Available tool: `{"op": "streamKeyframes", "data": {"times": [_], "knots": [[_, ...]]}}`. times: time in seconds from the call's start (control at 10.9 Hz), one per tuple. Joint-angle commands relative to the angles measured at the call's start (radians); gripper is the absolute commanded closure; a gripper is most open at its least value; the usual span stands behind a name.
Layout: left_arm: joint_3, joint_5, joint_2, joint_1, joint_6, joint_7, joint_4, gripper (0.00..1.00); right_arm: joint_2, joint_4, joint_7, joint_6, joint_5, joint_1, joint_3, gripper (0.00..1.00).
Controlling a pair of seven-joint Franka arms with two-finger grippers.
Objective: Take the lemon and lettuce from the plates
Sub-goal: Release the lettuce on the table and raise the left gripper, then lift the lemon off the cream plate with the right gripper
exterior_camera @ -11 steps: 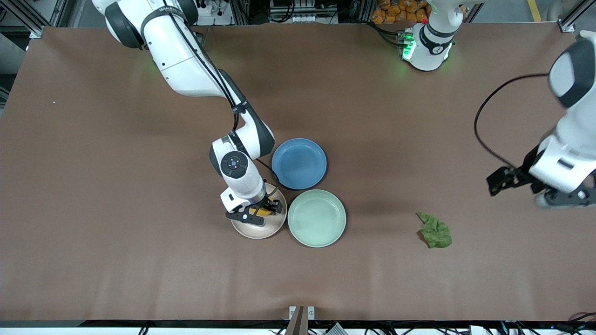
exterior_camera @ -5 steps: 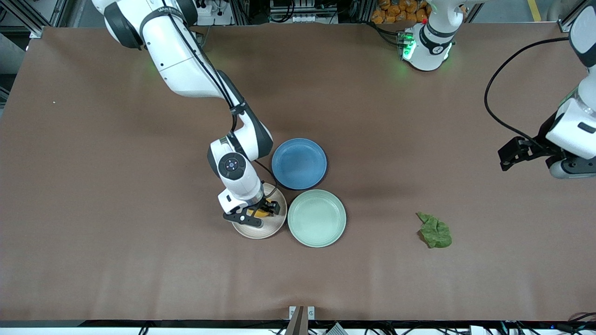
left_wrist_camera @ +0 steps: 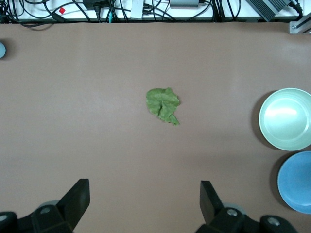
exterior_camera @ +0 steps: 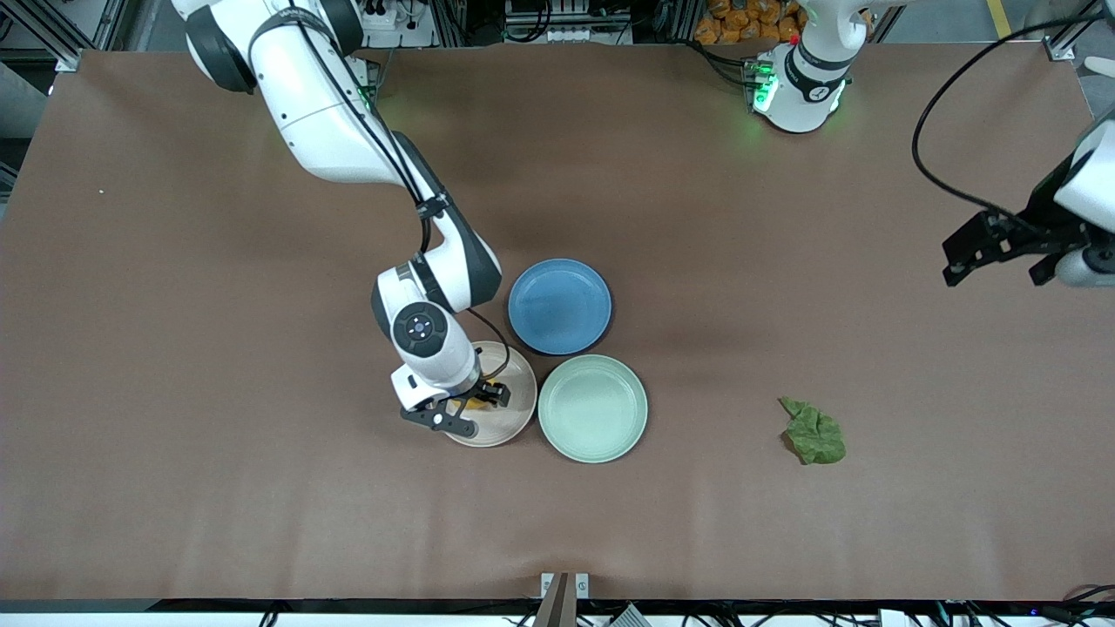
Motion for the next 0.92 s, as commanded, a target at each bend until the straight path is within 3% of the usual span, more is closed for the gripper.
{"op": "streamKeyframes", "data": {"times": [0.0, 0.28, 0.83], "knots": [[-0.023, -0.034, -0.039, 0.005, -0.066, 0.048, -0.041, 0.00, -0.013, 0.054, -0.026, -0.114, -0.006, -0.051, 0.016, 0.49], [-0.033, -0.034, -0.042, 0.007, -0.073, 0.049, -0.107, 0.00, -0.029, 0.123, -0.127, -0.266, -0.004, -0.107, 0.016, 0.49], [-0.024, -0.051, -0.106, 0.054, -0.071, 0.029, -0.169, 0.00, -0.114, 0.125, -0.368, -0.418, -0.004, -0.264, 0.009, 0.49]]}}
